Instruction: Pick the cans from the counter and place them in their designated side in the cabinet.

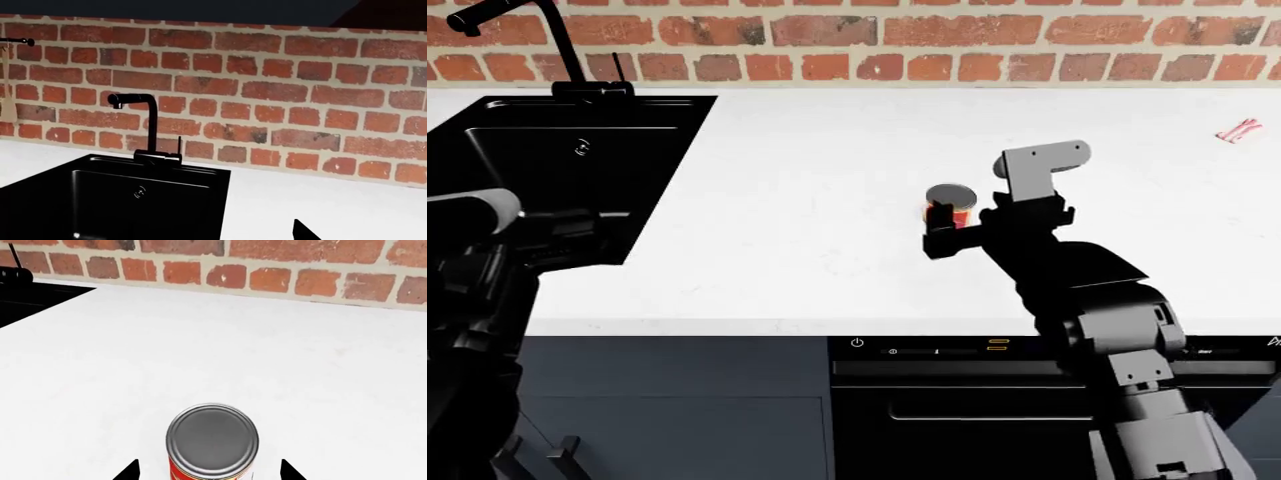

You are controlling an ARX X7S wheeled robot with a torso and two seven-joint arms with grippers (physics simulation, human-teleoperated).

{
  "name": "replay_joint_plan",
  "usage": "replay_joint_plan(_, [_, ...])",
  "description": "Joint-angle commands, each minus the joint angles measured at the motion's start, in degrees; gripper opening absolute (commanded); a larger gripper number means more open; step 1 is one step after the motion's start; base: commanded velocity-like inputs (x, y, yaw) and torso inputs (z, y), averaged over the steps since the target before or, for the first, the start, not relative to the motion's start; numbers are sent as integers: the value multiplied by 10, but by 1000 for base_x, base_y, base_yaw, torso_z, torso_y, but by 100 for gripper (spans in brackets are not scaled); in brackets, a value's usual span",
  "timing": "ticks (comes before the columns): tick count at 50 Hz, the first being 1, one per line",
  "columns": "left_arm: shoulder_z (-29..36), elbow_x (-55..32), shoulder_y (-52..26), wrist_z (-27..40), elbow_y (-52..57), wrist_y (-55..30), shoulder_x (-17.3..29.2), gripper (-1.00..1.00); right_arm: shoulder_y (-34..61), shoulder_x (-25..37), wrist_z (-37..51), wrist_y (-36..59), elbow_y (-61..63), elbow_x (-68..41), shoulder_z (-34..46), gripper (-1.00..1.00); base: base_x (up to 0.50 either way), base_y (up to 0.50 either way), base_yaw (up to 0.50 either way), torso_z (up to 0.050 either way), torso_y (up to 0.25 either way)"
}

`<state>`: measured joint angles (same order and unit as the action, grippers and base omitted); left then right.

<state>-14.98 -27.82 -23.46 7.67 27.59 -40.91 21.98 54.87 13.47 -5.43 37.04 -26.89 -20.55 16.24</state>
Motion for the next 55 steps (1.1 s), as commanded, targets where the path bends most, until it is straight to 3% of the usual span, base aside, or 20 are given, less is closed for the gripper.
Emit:
replay_joint_plan(1, [-1, -2, -2, 1, -3, 2, 2, 100, 25, -11, -15, -28, -60, 7, 9, 100, 0, 0, 0, 0, 0])
replay_joint_plan(19, [-4, -5, -3, 4, -3, 5, 5, 100, 80, -38, -45, -100, -217, 23, 22, 100, 0, 0, 0, 0, 0])
replay_joint_plan(35, [-8, -14, -3, 8, 7, -2, 9, 100, 189, -91, -108, -225, -480, 39, 25, 100, 0, 0, 0, 0, 0])
replay_joint_plan(36, [-9, -14, -3, 8, 8, -2, 9, 100, 190, -91, -108, -225, -480, 42, 22, -100, 0, 0, 0, 0, 0])
replay_joint_plan(44, [-13, -19, -3, 11, 13, -5, 11, 100, 181, -85, -114, -217, -472, 51, 2, -100, 0, 0, 0, 0, 0])
replay_joint_plan(50, [-13, -23, -4, 11, 17, -7, 12, 100, 60, -19, -38, -14, -100, 19, -11, -100, 0, 0, 0, 0, 0])
replay_joint_plan(55, [-11, -26, -6, 11, 21, -7, 12, 100, 11, 20, 24, 106, 160, -40, -72, -100, 0, 0, 0, 0, 0])
